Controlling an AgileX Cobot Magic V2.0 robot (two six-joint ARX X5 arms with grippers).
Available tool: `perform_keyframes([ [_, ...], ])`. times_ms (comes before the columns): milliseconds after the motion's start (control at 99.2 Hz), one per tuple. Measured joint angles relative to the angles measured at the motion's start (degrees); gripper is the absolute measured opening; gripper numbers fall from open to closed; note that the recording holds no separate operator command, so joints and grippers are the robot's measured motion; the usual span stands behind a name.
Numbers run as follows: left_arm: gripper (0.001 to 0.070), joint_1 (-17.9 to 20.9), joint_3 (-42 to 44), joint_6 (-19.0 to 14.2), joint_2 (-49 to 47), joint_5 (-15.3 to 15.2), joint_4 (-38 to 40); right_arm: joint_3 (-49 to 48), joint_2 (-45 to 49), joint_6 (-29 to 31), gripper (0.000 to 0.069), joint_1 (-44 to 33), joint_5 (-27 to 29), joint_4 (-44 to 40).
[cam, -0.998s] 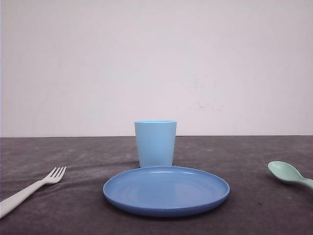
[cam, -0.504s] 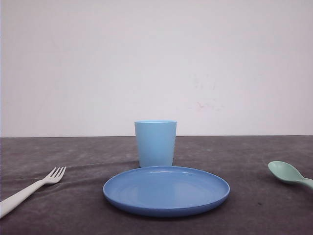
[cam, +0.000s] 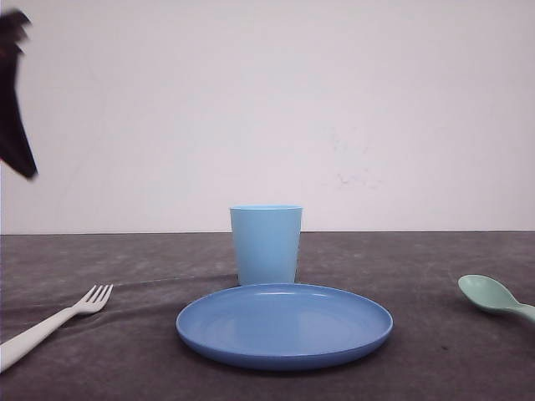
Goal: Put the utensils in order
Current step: 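Lower the left gripper onto the white fork handle and grasp it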
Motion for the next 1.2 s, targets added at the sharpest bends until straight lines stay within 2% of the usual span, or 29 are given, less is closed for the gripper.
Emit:
perform_keyframes([
  [91, 0.0388, -3.13, 0.0, -1.2, 3.96, -2.25, 0.79, 0.0, 0.0, 0.0, 0.0409, 0.0, 0.0, 0.0],
  [323, 0.0388, -8.52, 0.0, -3.41, 12.33, -5.27, 6.47, 0.0, 0.0, 0.0, 0.0409, 0.0, 0.0, 0.0],
  [565, 0.0384, -10.6, 0.0, -5.2, 19.08, -5.77, 9.22, 0.0, 0.0, 0.0, 0.0409, 0.0, 0.0, -0.02],
  [776, 0.0342, -11.45, 0.0, -6.21, 23.15, -6.97, 10.03, 0.0, 0.0, 0.0, 0.0409, 0.0, 0.0, -0.13],
  [837, 0.0303, -11.45, 0.0, -6.36, 24.02, -7.04, 10.4, 0.0, 0.0, 0.0, 0.0409, 0.0, 0.0, -0.15],
  [1008, 0.0138, -11.45, 0.24, -6.78, 25.59, -7.52, 11.32, 0.02, 0.0, 0.0, 0.0409, 0.0, 0.0, -0.33],
  [1200, 0.0067, -11.45, 0.55, -7.28, 26.14, -7.72, 11.93, 0.07, 0.0, 0.0, 0.0409, 0.0, 0.0, -0.39],
])
